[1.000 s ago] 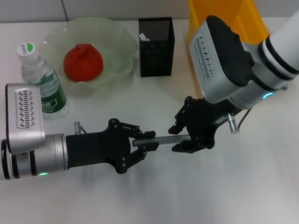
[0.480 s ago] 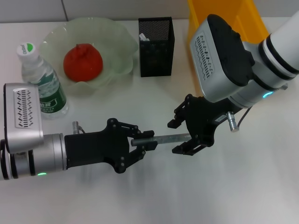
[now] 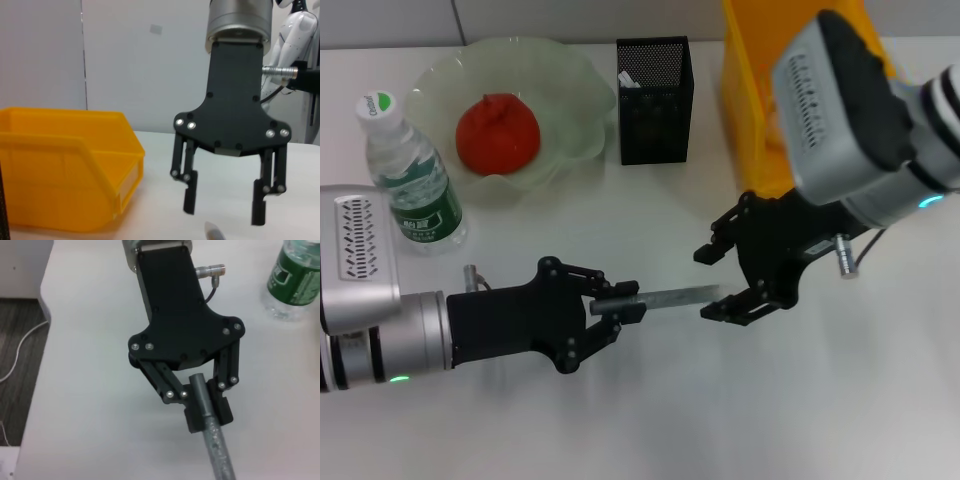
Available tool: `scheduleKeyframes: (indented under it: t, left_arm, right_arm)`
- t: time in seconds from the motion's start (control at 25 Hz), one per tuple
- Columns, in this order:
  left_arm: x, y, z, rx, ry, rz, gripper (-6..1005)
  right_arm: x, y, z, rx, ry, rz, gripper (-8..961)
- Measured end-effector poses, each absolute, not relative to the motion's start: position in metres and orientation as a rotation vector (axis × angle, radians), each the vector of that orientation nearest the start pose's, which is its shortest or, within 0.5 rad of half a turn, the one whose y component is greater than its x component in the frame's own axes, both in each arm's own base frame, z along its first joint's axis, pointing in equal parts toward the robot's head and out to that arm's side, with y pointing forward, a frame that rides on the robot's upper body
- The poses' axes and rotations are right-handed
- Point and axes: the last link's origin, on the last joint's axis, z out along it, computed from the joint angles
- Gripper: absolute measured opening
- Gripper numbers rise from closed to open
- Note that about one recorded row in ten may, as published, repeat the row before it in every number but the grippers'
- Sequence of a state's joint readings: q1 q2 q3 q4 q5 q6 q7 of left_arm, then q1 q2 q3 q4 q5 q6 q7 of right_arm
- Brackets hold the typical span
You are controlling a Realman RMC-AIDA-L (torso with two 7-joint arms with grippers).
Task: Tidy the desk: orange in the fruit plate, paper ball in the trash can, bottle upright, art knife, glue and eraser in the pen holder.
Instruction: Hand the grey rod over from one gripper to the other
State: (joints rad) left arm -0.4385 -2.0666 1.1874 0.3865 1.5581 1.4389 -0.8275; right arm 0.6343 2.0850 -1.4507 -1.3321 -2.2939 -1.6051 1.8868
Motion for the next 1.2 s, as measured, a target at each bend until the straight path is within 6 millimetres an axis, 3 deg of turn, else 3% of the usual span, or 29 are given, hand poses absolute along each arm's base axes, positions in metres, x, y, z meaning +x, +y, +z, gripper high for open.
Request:
scheduleKeyframes:
  t: [0.36,0.64,0.84,1.2]
  left_arm:
    - [-0.275,0.275,-0.066,-2.803,-0.195,-0.749,189]
    - [-0.273,0.271,-0.064,-2.814,-0.178,-0.791,192]
    - [-0.272,0.269,-0.061,-2.813,-0.157,-0.813,195]
    - [-0.271,0.268,-0.058,-2.789,-0.141,-0.844,199]
  right_arm:
    - [0.152,0.333,0.015,-3.092,0.205,-0.001,601]
    - [0.193,0.336,0.047,-3.026,0.625,0.377,602]
    - [0.228,0.336,0.052,-2.954,0.936,0.567,601]
    - [0.259,0.327,0.042,-2.82,1.341,0.697,600]
